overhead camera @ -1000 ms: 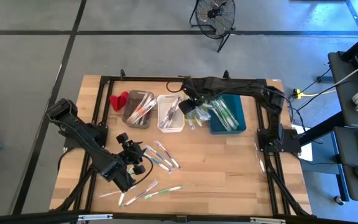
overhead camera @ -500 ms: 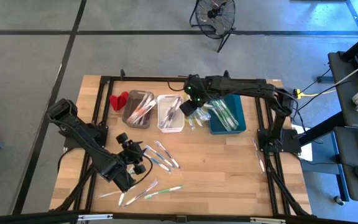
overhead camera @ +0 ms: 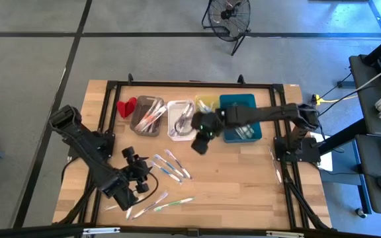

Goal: Pick & Place Toothbrushes
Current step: Put the left green toothbrush into the blue bin

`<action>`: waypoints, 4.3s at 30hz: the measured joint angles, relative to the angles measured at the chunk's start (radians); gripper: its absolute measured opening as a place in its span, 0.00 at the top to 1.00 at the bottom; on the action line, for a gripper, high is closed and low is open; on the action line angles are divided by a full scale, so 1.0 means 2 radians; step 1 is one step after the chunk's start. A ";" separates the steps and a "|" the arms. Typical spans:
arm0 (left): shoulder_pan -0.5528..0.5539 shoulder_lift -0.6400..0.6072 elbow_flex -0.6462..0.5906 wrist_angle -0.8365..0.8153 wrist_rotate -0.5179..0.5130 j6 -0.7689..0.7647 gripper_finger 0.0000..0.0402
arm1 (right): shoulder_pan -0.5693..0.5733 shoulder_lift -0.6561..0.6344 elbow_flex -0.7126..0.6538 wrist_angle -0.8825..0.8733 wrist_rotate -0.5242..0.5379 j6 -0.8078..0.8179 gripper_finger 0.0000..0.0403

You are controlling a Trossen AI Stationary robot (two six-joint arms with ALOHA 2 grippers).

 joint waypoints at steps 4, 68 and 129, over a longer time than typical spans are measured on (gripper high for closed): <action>-0.001 0.000 0.000 0.000 0.017 -0.023 0.47 | 0.059 0.000 0.000 0.001 0.060 0.021 0.93; 0.023 0.166 0.002 0.105 0.354 -0.230 0.62 | 0.284 0.006 0.000 0.023 0.291 0.048 0.73; 0.019 0.051 0.051 0.650 -0.275 0.548 0.99 | 0.260 0.006 0.000 0.255 0.313 -0.085 0.70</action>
